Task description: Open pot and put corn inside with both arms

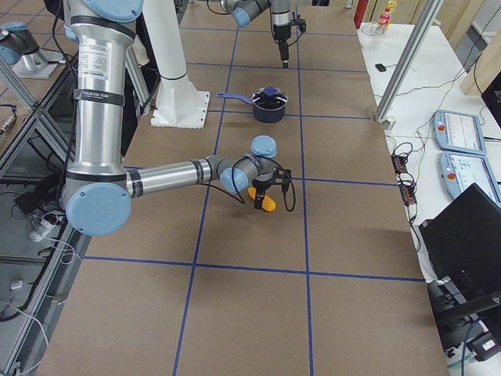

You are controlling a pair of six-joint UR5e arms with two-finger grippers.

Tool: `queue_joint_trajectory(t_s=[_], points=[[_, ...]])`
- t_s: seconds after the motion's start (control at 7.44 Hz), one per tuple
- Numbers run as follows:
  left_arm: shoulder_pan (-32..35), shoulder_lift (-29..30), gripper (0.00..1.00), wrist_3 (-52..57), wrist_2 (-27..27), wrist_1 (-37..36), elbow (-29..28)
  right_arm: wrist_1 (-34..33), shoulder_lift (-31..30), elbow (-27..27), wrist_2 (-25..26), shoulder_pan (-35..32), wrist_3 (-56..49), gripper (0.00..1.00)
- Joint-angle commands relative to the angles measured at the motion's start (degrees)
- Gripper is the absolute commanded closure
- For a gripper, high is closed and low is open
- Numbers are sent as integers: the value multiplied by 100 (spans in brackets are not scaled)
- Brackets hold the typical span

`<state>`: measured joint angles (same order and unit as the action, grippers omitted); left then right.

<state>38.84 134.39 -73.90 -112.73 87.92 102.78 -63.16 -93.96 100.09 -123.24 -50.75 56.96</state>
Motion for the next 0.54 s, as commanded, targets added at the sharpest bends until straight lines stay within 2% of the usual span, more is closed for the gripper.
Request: queue_joint_trajectory(t_s=[0.0, 0.13, 0.27, 0.4], points=[[-288, 148, 2, -45, 285, 6, -126, -13, 281, -331, 2, 12, -26, 0], [-315, 253, 2, -89, 295, 6, -283, -4, 282, -332, 2, 12, -53, 0], [-359, 393, 2, -90, 365, 6, -415, 5, 282, -332, -7, 12, -53, 6], [-368, 412, 2, -90, 374, 6, -469, 5, 282, -332, -50, 3, -53, 19]])
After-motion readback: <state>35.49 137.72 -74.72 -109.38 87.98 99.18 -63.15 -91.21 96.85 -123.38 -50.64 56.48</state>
